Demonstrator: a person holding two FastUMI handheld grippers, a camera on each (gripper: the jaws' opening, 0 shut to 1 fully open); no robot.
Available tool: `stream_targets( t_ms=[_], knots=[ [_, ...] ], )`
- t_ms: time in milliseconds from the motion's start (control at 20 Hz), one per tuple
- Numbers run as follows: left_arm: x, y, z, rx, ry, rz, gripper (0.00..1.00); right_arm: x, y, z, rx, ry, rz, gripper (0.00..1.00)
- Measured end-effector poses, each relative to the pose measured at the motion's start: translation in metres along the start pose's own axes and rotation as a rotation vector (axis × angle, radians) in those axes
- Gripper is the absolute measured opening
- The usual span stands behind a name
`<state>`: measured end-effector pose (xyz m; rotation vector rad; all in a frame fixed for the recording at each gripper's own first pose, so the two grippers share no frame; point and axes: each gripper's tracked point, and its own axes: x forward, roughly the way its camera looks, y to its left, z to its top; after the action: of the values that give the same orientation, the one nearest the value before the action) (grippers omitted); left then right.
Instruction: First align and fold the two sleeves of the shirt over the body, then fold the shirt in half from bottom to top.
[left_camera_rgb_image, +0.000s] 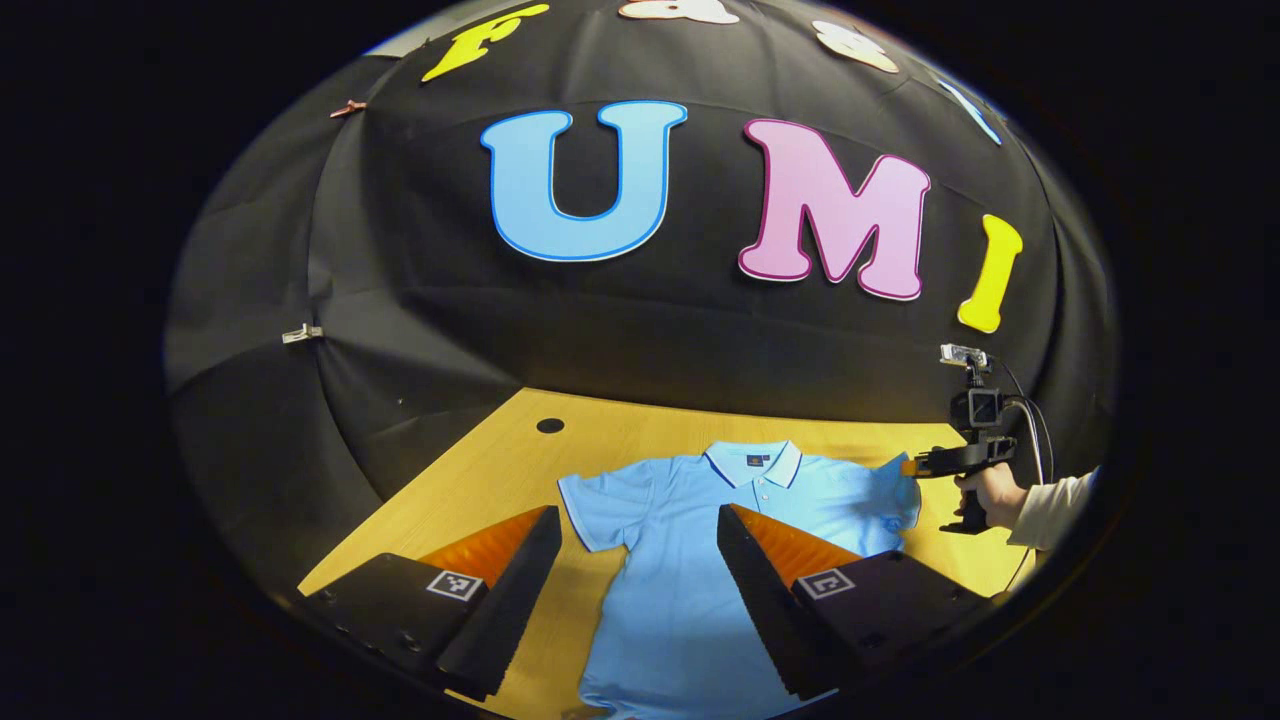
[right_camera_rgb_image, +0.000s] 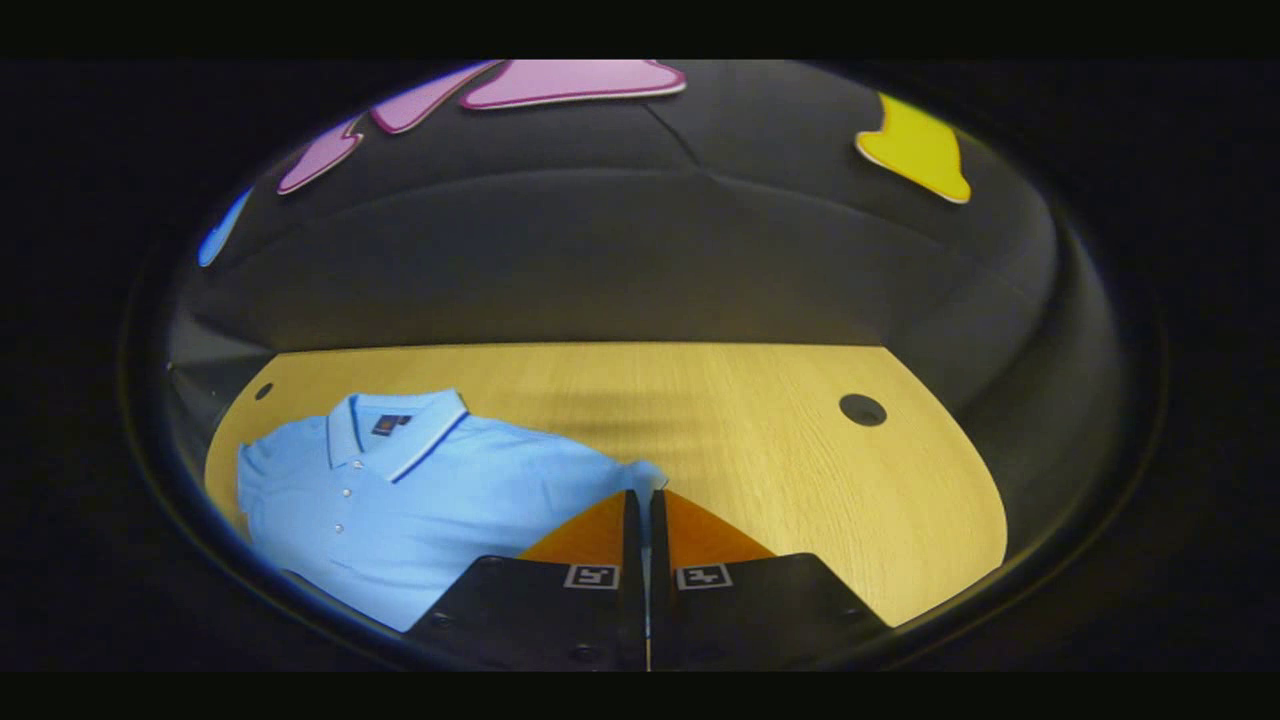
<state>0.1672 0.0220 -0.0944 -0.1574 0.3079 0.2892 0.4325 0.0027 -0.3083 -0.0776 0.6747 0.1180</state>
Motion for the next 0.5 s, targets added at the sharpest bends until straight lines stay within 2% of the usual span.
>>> stream_targets(
  t_ms=[100, 150, 200, 350, 500],
  knots=[
    [0.002, 0.004, -0.002, -0.008, -0.009, -0.005, 0.98, -0.007, 0.028, 0.018, -0.022, -0.033, 0.031, 0.0],
    [0.004, 0.007, -0.006, 0.004, -0.009, -0.005, 0.98, -0.01, 0.044, 0.024, -0.031, -0.044, 0.046, 0.06],
    [0.007, 0.01, -0.007, 0.03, -0.012, -0.003, 0.98, -0.012, 0.06, 0.029, -0.043, -0.054, 0.061, 0.0],
    [0.017, 0.019, -0.012, 0.083, -0.024, -0.017, 0.98, -0.016, 0.114, 0.036, -0.083, -0.069, 0.108, 0.0],
    [0.033, 0.031, -0.014, 0.036, -0.026, -0.037, 0.98, -0.018, 0.168, 0.032, -0.105, -0.07, 0.155, 0.0]
  ],
)
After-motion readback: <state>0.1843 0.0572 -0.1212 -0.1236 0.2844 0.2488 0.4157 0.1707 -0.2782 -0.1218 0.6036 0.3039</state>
